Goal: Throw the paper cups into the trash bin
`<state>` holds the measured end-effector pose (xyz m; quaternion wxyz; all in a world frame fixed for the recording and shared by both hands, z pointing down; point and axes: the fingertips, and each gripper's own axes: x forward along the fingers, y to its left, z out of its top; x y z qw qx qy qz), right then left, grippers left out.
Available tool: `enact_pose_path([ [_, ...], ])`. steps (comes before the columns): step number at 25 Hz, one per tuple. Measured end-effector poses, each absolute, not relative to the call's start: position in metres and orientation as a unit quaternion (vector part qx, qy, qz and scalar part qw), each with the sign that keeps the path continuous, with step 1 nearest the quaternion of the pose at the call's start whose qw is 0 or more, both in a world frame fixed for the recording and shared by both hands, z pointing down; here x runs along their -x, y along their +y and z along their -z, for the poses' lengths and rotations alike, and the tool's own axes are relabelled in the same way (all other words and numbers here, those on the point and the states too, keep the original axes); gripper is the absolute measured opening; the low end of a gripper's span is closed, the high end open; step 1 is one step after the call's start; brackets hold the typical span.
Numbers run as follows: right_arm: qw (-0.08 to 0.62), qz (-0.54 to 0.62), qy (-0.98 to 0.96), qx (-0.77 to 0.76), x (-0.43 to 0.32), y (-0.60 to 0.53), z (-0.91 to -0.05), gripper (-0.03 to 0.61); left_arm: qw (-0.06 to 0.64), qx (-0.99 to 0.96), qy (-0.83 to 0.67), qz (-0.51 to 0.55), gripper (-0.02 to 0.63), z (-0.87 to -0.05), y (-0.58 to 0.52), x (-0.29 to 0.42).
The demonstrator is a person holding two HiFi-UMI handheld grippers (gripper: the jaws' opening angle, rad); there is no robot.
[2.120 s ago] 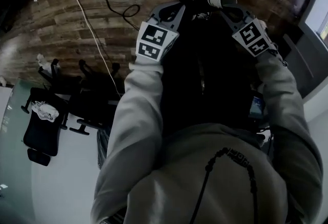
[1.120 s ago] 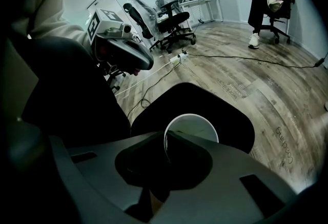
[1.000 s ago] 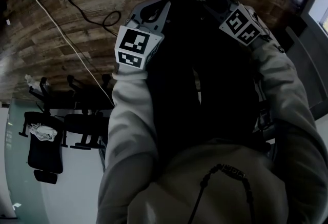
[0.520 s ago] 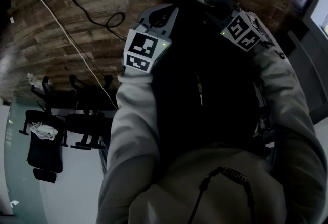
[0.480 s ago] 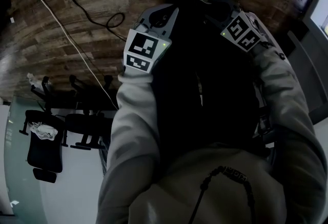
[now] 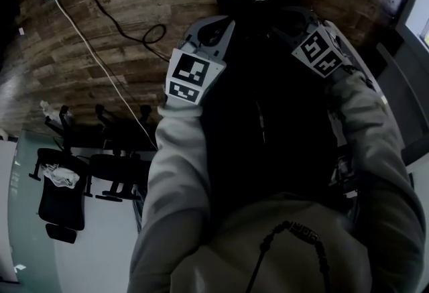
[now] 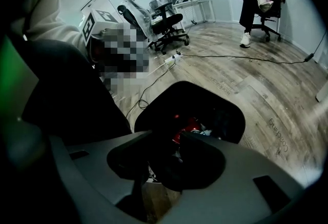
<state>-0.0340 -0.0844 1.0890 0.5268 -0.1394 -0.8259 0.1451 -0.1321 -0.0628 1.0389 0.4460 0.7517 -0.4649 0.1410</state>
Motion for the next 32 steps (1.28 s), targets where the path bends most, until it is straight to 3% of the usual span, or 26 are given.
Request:
enact_pose_path([
  [5,0.522,-0.146,-0.832,0.120,0.031,-0.099,-1.065,0.147,0.440,-0.752,-0.469,-0.142,-0.005,-1.014,-0.074,0.134],
  [9,0.514,-0.145,-0.840,0.098,0.025,-0.108,-1.020,0.024,0.437,-0.754,-0.469,-0.144,-0.005,-0.971,-0.077,0.130],
  [19,0.495,-0.140,-0.855,0.073,0.014,-0.129,-0.866,0.020,0.415,-0.759,-0.479,-0.147,-0.005,-0.824,-0.091,0.123],
  [32,0.435,-0.165,-0.885,0.010,0.008,-0.120,-0.779,0.020,0.397,-0.780,-0.456,-0.162,-0.005,-0.746,-0.071,0.104],
])
